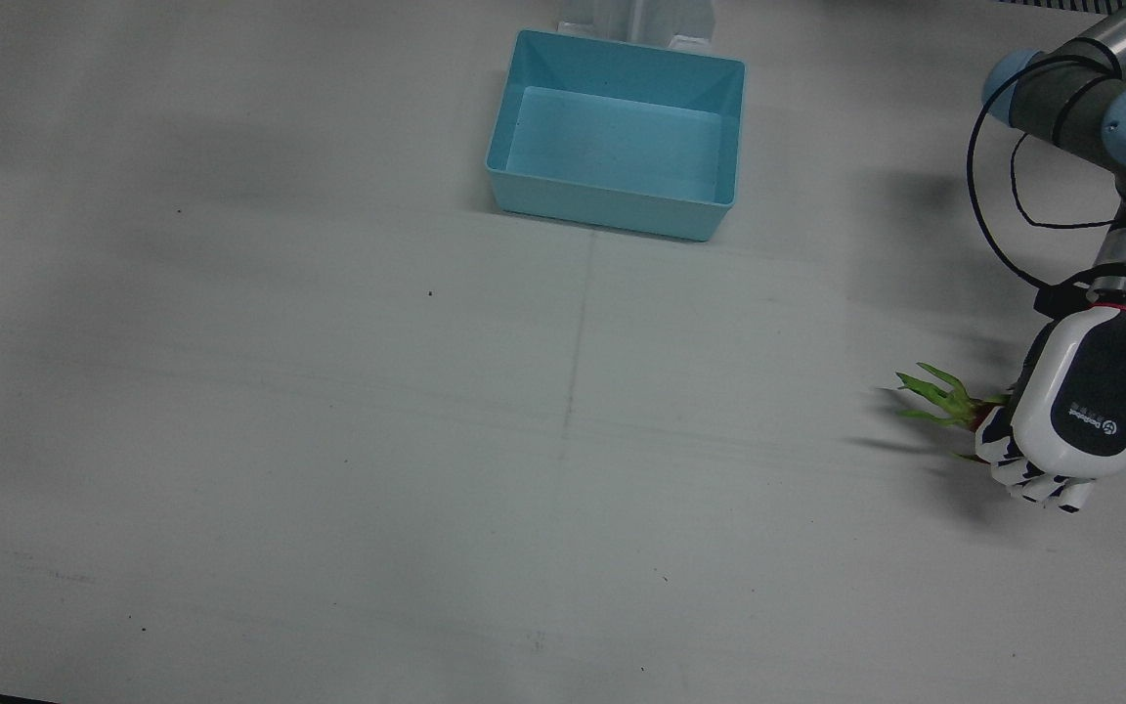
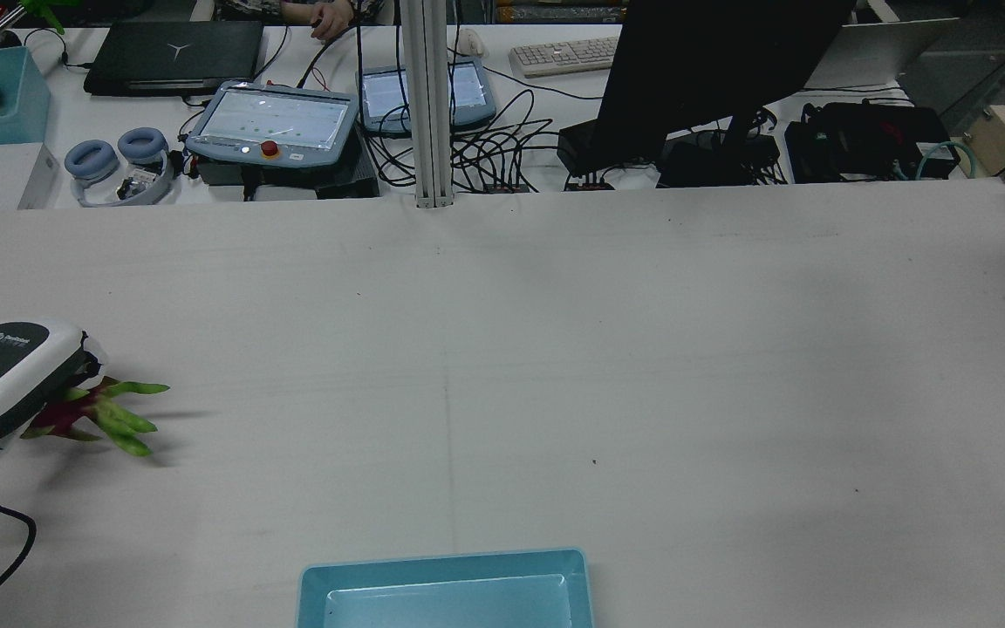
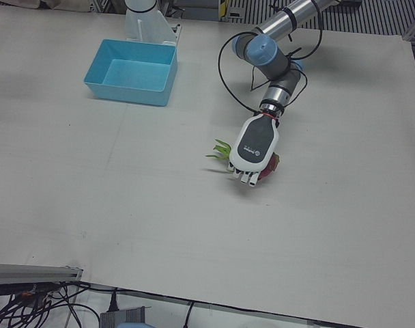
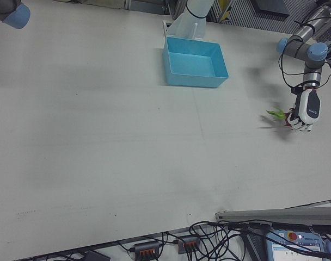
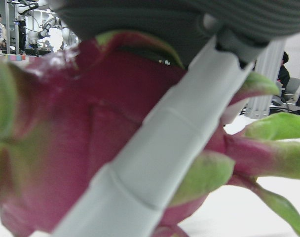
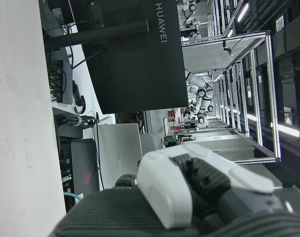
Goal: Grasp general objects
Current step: 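Close the left hand fingers around the dragon fruit, then lift the dragon fruit and carry it toward the blue tray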
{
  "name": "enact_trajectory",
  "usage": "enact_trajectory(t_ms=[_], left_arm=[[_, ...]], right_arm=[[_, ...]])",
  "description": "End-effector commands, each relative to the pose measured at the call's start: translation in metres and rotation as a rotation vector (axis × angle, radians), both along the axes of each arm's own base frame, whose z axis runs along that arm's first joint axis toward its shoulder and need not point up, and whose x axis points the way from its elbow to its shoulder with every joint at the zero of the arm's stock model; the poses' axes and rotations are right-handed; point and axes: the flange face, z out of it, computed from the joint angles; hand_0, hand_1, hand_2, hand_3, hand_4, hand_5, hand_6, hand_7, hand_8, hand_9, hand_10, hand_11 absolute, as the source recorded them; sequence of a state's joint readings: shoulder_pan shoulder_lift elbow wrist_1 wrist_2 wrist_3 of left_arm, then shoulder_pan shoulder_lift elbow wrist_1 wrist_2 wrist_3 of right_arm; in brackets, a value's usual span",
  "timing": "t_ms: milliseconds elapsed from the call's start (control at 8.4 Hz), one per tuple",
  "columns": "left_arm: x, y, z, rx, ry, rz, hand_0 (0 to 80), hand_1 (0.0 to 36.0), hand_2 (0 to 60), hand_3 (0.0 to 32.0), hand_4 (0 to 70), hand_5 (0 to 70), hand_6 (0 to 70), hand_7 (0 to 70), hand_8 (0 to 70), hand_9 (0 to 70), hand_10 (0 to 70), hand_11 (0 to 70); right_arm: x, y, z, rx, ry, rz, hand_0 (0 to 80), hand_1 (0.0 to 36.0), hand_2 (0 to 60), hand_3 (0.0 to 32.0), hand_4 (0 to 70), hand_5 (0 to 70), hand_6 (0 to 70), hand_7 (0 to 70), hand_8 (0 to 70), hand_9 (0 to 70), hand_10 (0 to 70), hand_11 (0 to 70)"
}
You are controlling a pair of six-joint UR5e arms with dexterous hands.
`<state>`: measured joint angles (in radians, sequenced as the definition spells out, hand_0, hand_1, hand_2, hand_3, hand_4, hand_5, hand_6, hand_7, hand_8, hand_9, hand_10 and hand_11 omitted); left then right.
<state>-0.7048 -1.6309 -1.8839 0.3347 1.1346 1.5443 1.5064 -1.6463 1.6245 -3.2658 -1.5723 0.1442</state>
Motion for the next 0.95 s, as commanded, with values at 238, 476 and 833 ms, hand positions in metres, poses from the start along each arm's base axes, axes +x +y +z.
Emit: enact_trajectory(t_ms=[238,476,833], left_arm=[[0.027,0.024,-0.133,0.039,0.252,0.403,80.0,36.0,60.0,0.0,70.0,70.0,70.0,70.0,70.0,70.0,70.0,70.0],[0.048,0.034,-0.217,0.039,0.324,0.606,80.0,36.0,60.0,0.0,70.0,70.0,70.0,70.0,70.0,70.0,70.0,70.0],[0.126,0.094,-0.261,0.031,0.634,0.906,80.0,36.0,60.0,0.0,70.0,70.0,70.0,70.0,70.0,70.0,70.0,70.0]], right_arm=[[0.0,0.0,0.0,0.0,0.0,0.0,0.0,0.0,0.0,0.0,0.0,0.0,0.0,0.0,0.0,0.0,0.0,0.0],[0.0,0.0,0.0,0.0,0.0,0.0,0.0,0.0,0.0,0.0,0.0,0.0,0.0,0.0,0.0,0.0,0.0,0.0],[0.0,0.0,0.0,0.0,0.0,0.0,0.0,0.0,0.0,0.0,0.0,0.0,0.0,0.0,0.0,0.0,0.0,0.0]])
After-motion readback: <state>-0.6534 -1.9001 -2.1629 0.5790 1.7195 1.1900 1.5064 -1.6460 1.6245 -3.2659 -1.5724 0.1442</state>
